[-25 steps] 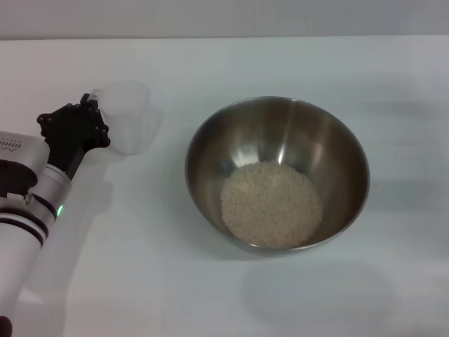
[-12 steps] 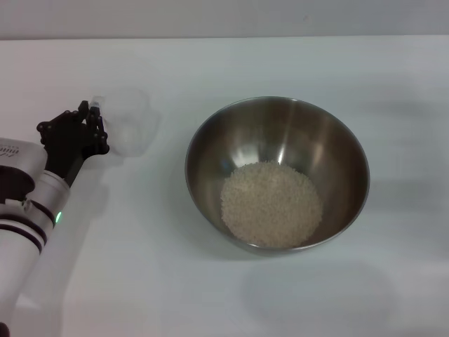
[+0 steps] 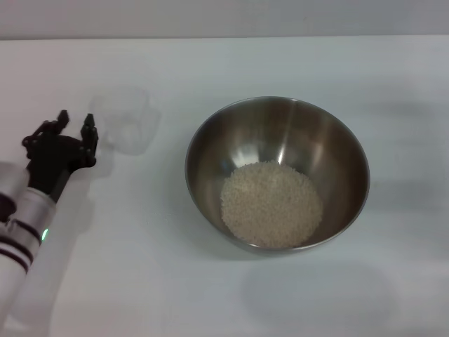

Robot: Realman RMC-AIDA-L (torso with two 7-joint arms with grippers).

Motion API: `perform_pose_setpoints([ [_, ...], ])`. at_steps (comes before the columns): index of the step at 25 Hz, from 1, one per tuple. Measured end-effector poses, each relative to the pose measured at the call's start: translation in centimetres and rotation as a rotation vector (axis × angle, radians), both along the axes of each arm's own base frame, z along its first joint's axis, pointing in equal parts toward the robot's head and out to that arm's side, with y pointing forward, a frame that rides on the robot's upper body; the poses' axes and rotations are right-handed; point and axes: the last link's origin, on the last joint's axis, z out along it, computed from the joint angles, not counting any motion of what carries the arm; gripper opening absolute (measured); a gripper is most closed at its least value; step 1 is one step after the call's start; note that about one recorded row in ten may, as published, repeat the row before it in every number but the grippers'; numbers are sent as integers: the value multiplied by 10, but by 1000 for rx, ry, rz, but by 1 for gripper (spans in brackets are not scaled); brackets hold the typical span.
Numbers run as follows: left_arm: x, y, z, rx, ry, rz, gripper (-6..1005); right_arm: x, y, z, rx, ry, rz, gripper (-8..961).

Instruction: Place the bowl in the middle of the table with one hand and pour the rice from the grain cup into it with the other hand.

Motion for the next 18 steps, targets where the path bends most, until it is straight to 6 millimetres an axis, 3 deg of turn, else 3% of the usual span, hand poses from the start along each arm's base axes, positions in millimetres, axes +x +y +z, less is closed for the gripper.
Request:
perform_pose_setpoints([
  [6, -8, -29, 14, 103, -65, -25, 425, 1, -2, -2, -3, 2, -4, 620],
  [10, -6, -47, 25, 155, -155, -105, 560, 1, -10, -15, -28, 8, -8, 620],
  [15, 3, -49, 26, 168, -196, -154, 752, -5, -15, -31, -90, -13, 26, 620],
  [18, 4, -46, 27, 172, -205, -155, 771, -7, -14, -34, -106, 3, 31, 620],
])
